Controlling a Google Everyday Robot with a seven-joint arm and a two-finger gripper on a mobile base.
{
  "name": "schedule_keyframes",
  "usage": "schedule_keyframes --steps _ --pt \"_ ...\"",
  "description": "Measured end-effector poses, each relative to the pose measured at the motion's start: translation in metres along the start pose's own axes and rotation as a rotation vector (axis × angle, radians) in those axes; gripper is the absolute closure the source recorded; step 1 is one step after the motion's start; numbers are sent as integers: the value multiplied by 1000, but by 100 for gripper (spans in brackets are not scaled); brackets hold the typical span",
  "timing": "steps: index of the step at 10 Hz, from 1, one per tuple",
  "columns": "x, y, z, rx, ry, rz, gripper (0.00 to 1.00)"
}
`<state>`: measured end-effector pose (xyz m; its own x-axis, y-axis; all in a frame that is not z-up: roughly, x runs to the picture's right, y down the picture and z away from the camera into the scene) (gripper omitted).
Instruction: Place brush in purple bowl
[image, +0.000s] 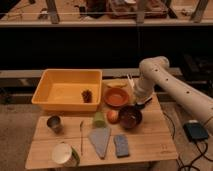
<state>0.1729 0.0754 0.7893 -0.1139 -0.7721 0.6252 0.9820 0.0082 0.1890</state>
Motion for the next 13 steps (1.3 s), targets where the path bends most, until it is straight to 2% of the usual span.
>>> schedule_keyframes --steps 2,4,6,7,8,12,13 --pt "-10 -12 10 -4 10 -5 86" --pt "-21 -14 20 -7 10 -8 86" --pt "-27 -17 23 -3 10 -17 85" --pt "-29 -19 25 -1 9 -21 82" --pt "-31 -20 28 1 9 -26 70" --pt "-39 -20 37 -9 4 -29 32" --pt "-40 -19 39 -11 3 -29 26"
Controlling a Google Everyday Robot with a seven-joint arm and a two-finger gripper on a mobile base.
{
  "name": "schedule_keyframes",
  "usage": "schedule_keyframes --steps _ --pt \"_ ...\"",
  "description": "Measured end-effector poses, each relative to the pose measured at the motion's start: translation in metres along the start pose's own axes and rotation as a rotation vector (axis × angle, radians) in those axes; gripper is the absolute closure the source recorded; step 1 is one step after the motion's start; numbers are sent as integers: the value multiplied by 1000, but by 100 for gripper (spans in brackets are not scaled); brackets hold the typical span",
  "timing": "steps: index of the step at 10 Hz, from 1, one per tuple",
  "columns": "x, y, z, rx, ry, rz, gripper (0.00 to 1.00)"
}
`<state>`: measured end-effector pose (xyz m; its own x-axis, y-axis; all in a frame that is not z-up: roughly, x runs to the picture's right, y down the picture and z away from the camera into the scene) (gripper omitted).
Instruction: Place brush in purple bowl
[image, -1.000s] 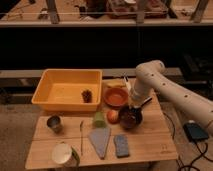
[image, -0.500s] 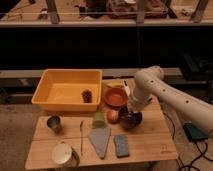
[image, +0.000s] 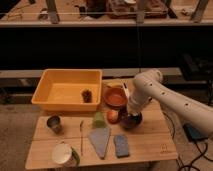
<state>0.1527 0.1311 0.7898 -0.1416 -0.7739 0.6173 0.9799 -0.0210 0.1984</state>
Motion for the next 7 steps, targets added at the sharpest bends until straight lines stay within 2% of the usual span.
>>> schedule_keyframes --steps 7 --pt "-7 5 -3 -35 15 -7 25"
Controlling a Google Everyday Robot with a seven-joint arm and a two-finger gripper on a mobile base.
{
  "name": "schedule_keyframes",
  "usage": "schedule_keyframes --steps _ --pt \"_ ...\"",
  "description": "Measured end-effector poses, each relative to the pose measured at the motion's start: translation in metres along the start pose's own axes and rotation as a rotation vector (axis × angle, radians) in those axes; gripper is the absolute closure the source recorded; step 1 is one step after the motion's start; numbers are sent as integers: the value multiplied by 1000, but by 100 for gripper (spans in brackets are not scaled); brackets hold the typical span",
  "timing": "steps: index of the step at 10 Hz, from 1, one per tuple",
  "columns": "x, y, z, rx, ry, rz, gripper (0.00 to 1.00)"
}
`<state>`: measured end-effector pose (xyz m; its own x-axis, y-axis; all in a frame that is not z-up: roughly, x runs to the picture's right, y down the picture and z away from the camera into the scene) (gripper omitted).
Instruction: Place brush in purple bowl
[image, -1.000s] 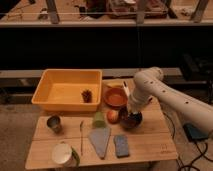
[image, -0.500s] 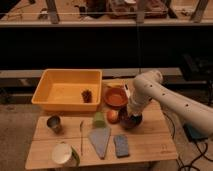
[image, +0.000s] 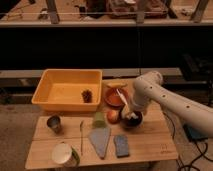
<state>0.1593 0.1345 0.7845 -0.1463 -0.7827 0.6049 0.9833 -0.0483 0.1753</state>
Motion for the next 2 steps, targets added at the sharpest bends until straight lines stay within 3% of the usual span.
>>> schedule_keyframes --steps 2 --pt "-1 3 -1 -2 2 6 25"
